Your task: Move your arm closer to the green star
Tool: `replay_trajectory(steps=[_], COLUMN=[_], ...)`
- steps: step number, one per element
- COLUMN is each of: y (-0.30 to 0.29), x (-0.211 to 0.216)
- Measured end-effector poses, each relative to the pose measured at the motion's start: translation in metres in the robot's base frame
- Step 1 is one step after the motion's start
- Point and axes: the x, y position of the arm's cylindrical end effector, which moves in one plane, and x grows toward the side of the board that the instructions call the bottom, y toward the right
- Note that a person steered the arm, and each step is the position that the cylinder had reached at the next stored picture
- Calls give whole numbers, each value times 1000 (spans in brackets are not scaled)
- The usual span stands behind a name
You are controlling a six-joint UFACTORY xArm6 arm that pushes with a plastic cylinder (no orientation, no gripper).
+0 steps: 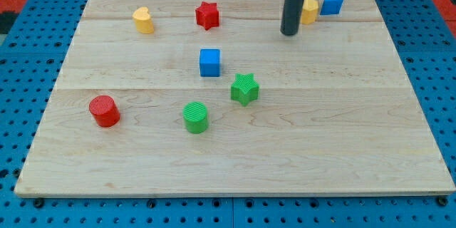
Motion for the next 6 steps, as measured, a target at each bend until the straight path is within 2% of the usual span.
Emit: replay_trajectory(steps=[1,3,4,6], y=[13,-2,-45,-63], x=[95,143,147,135])
